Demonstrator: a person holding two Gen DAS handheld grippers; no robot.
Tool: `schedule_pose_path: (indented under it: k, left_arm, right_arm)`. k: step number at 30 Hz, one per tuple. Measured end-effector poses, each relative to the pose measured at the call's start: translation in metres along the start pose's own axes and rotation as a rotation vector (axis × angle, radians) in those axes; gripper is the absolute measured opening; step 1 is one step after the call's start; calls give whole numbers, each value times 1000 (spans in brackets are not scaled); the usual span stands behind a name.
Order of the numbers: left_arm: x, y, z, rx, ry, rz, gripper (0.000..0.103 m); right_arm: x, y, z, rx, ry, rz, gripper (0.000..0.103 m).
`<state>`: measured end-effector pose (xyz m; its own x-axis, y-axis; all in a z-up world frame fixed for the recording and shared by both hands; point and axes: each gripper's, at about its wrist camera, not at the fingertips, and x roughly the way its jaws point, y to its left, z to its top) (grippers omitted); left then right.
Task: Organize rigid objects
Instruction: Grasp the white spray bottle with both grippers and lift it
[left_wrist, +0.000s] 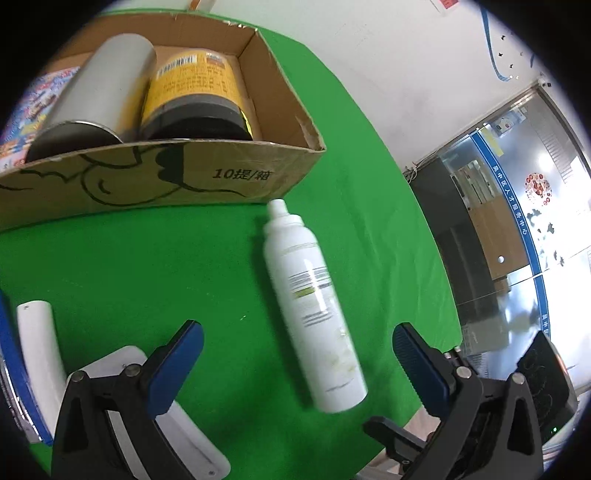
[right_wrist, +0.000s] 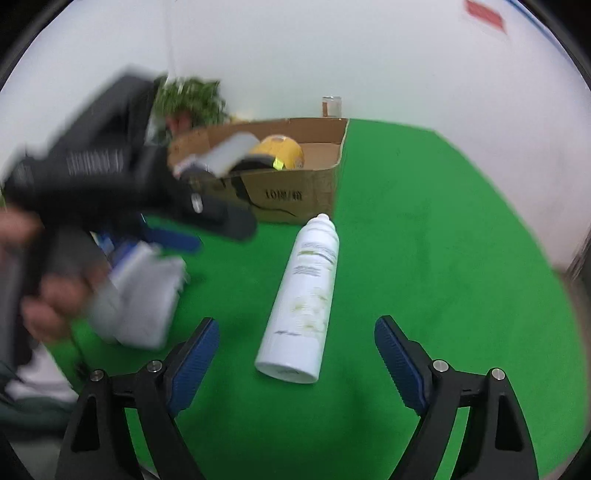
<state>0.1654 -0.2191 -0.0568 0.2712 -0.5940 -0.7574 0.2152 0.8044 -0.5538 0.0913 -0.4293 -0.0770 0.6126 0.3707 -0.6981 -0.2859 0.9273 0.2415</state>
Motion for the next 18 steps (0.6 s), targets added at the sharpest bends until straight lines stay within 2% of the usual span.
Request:
schedule_pose_path:
  k: [3, 5, 6, 9, 11, 12, 14, 18]
  left_arm:
    - [6, -5, 6, 31, 9, -5, 101]
    - [13, -6, 10, 40, 37, 17, 99]
    - [18, -5, 11, 36, 58, 22, 95]
    - [26, 4, 10, -13, 105, 52, 91]
    - [28, 10, 8, -36, 124, 64, 83]
    - [31, 14, 7, -53, 146, 69, 74]
    - [29, 16, 5, -59, 146, 76, 69]
    - [23, 21, 2, -59, 147, 120, 48]
  right_arm:
    - [15, -9, 3, 77, 57, 34, 80]
    - [27, -4, -1, 125, 117, 97, 69]
    - [32, -1, -2, 135, 140, 117, 67]
    - [46, 10, -2, 136, 168, 154, 56]
    - [54, 19, 0, 132, 185, 161, 51]
    - [56, 22, 1, 133, 193, 164, 50]
    - [63, 28, 3, 125, 226, 162, 46]
    - [65, 35, 6, 83, 244, 122, 47]
